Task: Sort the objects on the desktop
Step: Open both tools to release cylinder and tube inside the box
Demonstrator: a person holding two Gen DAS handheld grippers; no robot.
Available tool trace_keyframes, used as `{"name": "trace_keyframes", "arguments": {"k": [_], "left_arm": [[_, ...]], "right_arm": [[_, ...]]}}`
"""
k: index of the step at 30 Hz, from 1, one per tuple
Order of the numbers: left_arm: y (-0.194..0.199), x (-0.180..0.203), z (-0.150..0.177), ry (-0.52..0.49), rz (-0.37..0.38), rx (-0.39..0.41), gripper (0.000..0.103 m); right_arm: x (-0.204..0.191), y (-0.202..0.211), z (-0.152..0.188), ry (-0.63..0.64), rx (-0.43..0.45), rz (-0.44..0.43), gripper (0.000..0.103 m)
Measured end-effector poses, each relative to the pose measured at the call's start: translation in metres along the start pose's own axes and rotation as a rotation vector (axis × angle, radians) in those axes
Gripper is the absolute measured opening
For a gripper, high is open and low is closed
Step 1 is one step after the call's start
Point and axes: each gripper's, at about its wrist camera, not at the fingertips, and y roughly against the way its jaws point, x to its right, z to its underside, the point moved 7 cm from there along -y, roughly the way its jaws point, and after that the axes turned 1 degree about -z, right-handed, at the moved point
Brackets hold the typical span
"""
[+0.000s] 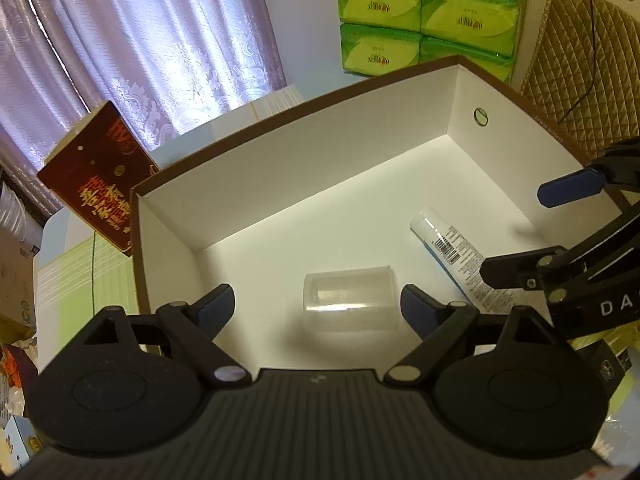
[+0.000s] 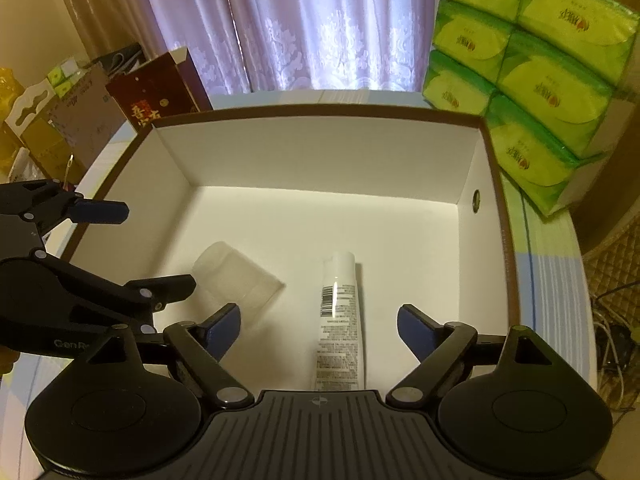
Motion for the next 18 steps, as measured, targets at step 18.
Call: {"name": "trace_keyframes", "arguments": {"k": [18], "left_arm": [[0.082, -0.011, 0.002, 0.156, -0.079, 0.077, 0.091]], "right_arm": [[-0.01, 0.08, 0.002, 0.038, 0.149, 0.02, 0.089]]}}
